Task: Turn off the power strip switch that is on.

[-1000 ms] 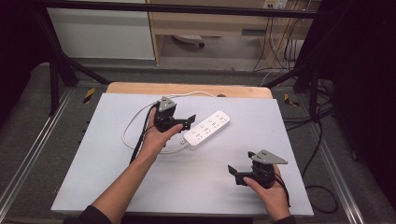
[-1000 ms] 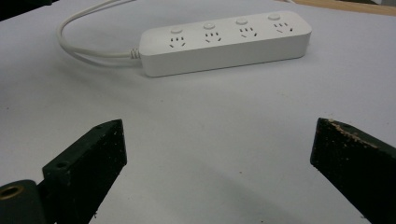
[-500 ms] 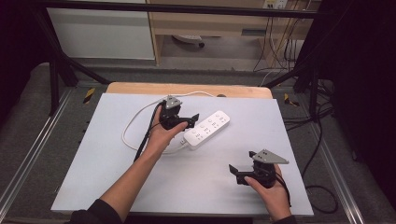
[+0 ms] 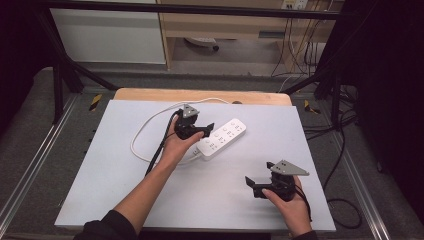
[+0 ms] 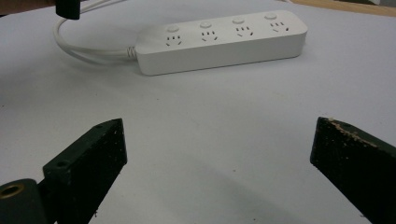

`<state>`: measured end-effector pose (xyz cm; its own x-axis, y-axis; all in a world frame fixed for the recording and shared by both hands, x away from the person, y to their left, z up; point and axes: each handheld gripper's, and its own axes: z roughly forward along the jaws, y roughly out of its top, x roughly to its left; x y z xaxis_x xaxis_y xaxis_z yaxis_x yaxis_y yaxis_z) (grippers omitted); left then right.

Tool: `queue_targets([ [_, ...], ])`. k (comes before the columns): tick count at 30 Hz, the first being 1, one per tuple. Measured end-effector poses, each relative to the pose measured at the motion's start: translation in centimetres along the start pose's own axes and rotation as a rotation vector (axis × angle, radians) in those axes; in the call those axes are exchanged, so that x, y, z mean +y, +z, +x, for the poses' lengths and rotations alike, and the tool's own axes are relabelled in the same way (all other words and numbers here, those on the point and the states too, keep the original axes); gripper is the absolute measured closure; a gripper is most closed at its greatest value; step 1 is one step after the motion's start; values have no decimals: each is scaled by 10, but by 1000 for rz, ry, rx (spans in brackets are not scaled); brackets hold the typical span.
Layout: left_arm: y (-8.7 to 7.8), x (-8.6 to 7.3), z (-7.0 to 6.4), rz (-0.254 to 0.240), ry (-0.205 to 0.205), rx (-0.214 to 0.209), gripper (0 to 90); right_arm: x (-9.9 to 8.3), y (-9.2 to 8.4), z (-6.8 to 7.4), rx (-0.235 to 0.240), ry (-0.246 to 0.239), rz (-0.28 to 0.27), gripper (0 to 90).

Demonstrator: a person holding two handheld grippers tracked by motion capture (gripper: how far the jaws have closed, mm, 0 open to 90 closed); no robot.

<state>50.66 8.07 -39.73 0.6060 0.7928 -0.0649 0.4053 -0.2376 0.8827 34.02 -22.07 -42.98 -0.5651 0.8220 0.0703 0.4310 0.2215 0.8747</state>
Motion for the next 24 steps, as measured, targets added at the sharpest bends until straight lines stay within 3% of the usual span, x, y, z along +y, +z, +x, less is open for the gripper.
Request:
queue_targets([
  [10, 3, -1, -4, 11, -12, -9, 561, 0, 0, -2, -8, 11, -1, 46],
  [18, 10, -4, -5, 22, 7, -31, 809, 1, 3, -2, -8, 13, 1, 49],
  [24, 12, -8, -8, 58, 39, -32, 888, 0, 3, -2, -16, 13, 10, 52],
])
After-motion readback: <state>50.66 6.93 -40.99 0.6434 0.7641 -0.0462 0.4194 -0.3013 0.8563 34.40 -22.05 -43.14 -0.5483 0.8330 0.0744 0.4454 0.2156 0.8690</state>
